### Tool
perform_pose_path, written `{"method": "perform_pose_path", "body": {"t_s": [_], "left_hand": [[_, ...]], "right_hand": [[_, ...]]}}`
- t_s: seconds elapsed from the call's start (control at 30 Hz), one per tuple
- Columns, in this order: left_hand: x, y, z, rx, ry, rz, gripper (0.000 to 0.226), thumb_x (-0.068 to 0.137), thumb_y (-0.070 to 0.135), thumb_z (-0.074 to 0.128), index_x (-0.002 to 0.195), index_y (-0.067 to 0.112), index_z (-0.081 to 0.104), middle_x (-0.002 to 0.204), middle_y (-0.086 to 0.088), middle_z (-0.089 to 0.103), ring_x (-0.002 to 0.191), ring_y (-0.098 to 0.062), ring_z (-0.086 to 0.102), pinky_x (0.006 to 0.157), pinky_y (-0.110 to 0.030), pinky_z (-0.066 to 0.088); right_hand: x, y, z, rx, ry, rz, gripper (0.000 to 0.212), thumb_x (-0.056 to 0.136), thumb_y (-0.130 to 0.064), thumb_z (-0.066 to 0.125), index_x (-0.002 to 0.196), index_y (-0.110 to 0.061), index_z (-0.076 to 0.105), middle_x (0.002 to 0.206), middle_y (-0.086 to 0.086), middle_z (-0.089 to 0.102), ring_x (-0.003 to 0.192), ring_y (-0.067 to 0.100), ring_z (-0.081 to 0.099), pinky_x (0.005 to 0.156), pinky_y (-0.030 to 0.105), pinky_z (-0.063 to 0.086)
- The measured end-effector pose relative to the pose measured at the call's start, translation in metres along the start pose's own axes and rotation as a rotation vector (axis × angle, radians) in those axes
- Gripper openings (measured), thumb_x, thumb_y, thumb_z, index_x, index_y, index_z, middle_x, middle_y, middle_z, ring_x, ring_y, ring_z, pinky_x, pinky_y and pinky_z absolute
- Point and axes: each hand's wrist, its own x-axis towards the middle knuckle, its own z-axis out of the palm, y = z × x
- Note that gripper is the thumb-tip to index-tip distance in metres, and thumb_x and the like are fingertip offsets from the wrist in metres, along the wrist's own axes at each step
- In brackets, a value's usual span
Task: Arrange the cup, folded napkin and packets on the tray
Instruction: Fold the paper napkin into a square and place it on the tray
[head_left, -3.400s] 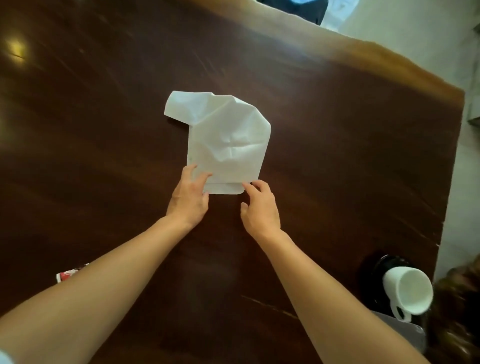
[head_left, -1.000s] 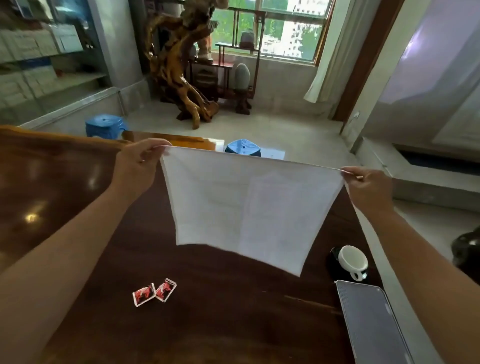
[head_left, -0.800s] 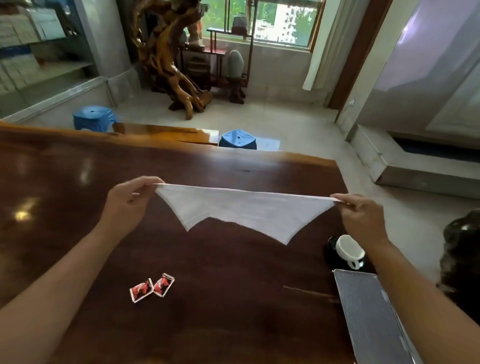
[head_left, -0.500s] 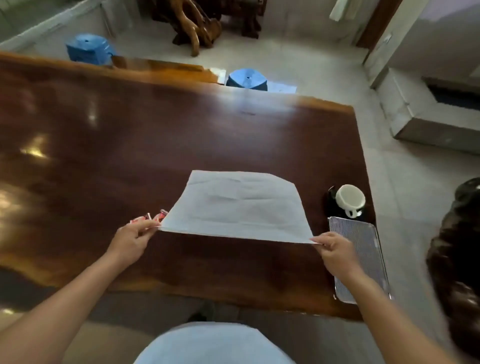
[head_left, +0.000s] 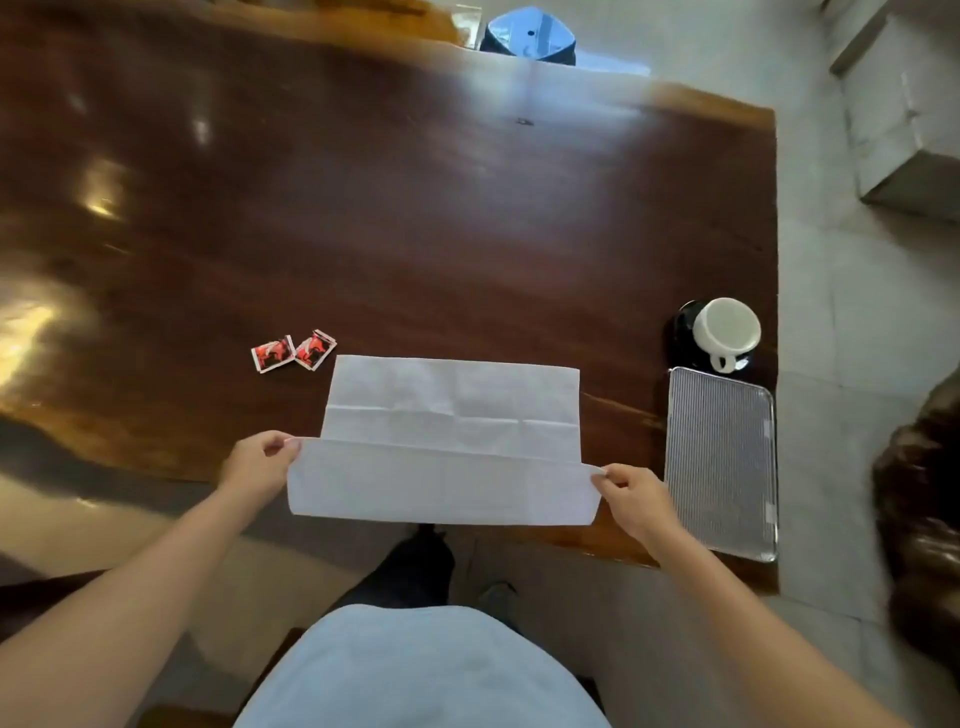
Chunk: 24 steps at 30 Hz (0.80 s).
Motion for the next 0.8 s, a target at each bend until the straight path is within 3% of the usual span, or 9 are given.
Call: {"method": "perform_pose_path", "body": {"t_s": [0.07, 0.2, 0.33, 0.53, 0.7, 0.8], "left_hand": [[0.021, 0.007, 0.001, -0.053, -0.004, -0.034, 0.014, 0.099, 0.029, 0.060, 0.088, 0.024, 0.069, 0.098, -0.004, 0.072, 0.096, -0.030, 0.068, 0.088, -0.055, 0.058], [0.062, 0.036, 0.005, -0.109, 0.006, -0.054, 0.013, 0.097, 0.030, 0.062, 0.087, 0.023, 0.069, 0.102, -0.008, 0.072, 0.099, -0.032, 0.067, 0.091, -0.056, 0.057], [0.102, 0.059, 0.021, -0.123, 0.040, -0.022, 0.015, 0.098, 0.028, 0.060, 0.092, 0.017, 0.068, 0.097, -0.007, 0.069, 0.100, -0.033, 0.065, 0.088, -0.046, 0.052], [0.143, 0.068, 0.049, -0.050, 0.046, -0.035, 0.022, 0.100, 0.032, 0.055, 0.104, 0.014, 0.068, 0.099, -0.005, 0.067, 0.096, -0.026, 0.061, 0.079, -0.039, 0.047], [0.149, 0.070, 0.056, 0.002, 0.111, -0.050, 0.026, 0.099, 0.035, 0.057, 0.111, 0.015, 0.069, 0.098, -0.002, 0.067, 0.095, -0.022, 0.061, 0.077, -0.036, 0.046], [0.152, 0.066, 0.056, -0.061, 0.112, -0.059, 0.023, 0.098, 0.039, 0.059, 0.104, 0.020, 0.070, 0.098, -0.003, 0.071, 0.096, -0.024, 0.066, 0.081, -0.043, 0.054]], "right_hand": [[0.021, -0.017, -0.001, 0.038, 0.009, 0.024, 0.024, 0.100, -0.033, 0.054, 0.104, -0.018, 0.072, 0.094, 0.000, 0.070, 0.088, 0.020, 0.063, 0.078, 0.035, 0.051], [0.067, -0.050, 0.002, 0.130, 0.042, 0.155, 0.030, 0.100, -0.035, 0.053, 0.115, -0.014, 0.068, 0.106, -0.003, 0.068, 0.106, 0.021, 0.062, 0.095, 0.043, 0.054], [0.119, -0.070, 0.004, 0.155, 0.068, 0.217, 0.029, 0.101, -0.033, 0.053, 0.116, -0.014, 0.068, 0.107, 0.001, 0.070, 0.103, 0.022, 0.064, 0.089, 0.041, 0.054], [0.177, -0.073, 0.026, 0.002, 0.094, 0.261, 0.022, 0.102, -0.030, 0.049, 0.104, -0.016, 0.067, 0.093, 0.003, 0.067, 0.081, 0.017, 0.061, 0.081, 0.041, 0.055], [0.186, -0.069, 0.038, -0.034, 0.138, 0.312, 0.026, 0.101, -0.032, 0.050, 0.093, -0.014, 0.068, 0.090, 0.008, 0.069, 0.086, 0.022, 0.064, 0.081, 0.041, 0.054], [0.190, -0.067, 0.038, -0.004, 0.150, 0.338, 0.029, 0.101, -0.033, 0.049, 0.093, -0.013, 0.068, 0.088, 0.007, 0.068, 0.085, 0.022, 0.064, 0.079, 0.041, 0.054]]}}
